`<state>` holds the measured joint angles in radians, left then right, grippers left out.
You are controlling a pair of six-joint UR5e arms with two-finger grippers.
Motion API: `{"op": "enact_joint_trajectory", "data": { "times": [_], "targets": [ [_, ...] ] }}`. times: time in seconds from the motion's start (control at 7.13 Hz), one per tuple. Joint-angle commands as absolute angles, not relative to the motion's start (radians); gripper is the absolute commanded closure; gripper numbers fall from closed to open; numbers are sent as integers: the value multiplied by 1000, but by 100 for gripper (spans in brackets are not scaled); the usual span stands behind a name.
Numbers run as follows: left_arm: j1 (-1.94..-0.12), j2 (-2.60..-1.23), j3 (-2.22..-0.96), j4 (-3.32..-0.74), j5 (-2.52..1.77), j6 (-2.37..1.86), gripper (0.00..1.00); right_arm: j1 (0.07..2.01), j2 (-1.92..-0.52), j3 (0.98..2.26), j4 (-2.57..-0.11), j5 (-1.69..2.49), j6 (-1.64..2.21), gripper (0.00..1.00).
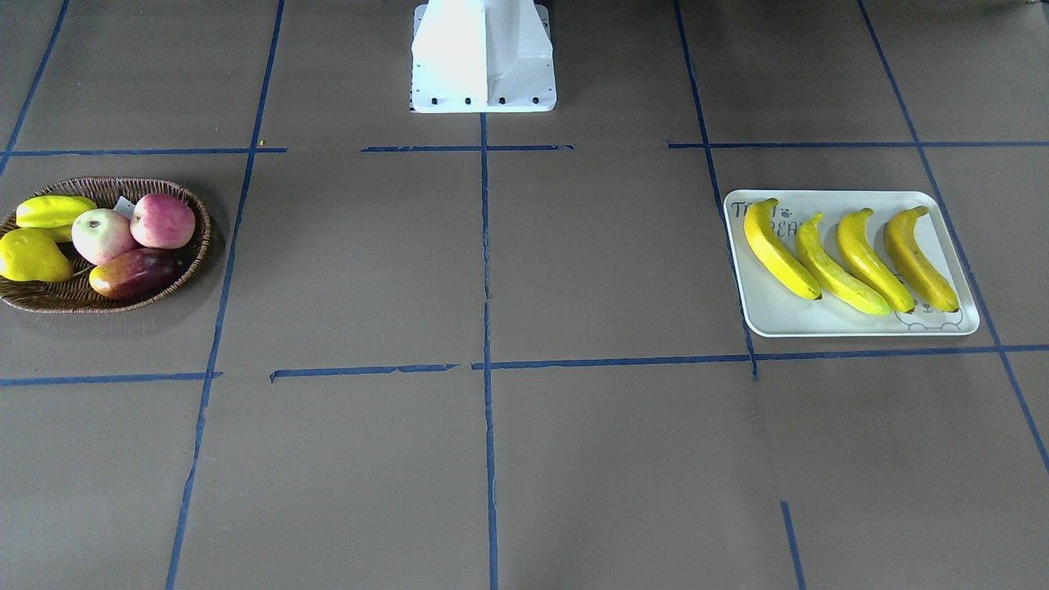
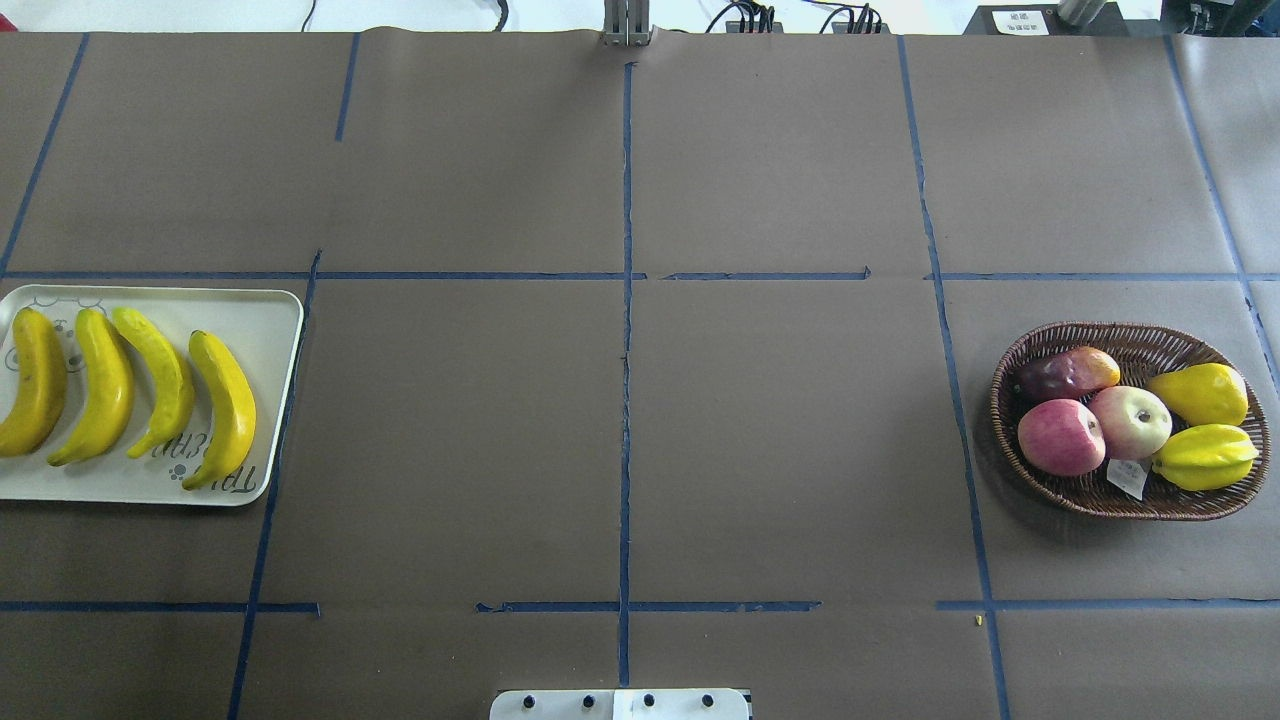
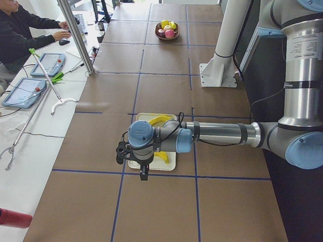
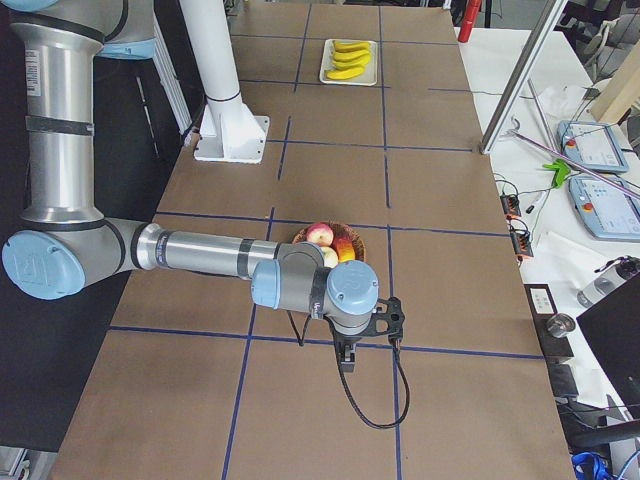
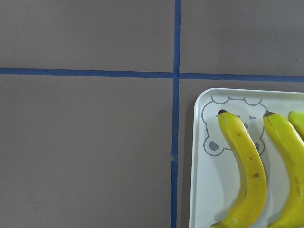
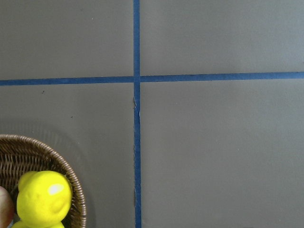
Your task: Transfer all bananas from basket to plate
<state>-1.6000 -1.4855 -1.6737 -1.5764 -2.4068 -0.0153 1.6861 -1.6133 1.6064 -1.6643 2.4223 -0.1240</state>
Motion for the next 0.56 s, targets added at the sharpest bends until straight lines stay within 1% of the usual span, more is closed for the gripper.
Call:
{"op": "enact_joint_trajectory", "data": {
  "times": [0.0, 0.42],
  "targets": [
    [-1600, -1486, -1674, -1575, -2407, -15, 0, 1695, -1597, 1611, -1704, 2427, -124, 0],
    [-1600, -1491, -1674, -1575, -2407, -17, 0, 1695, -1598, 1606, -1698, 2427, -126, 0]
  ]
}}
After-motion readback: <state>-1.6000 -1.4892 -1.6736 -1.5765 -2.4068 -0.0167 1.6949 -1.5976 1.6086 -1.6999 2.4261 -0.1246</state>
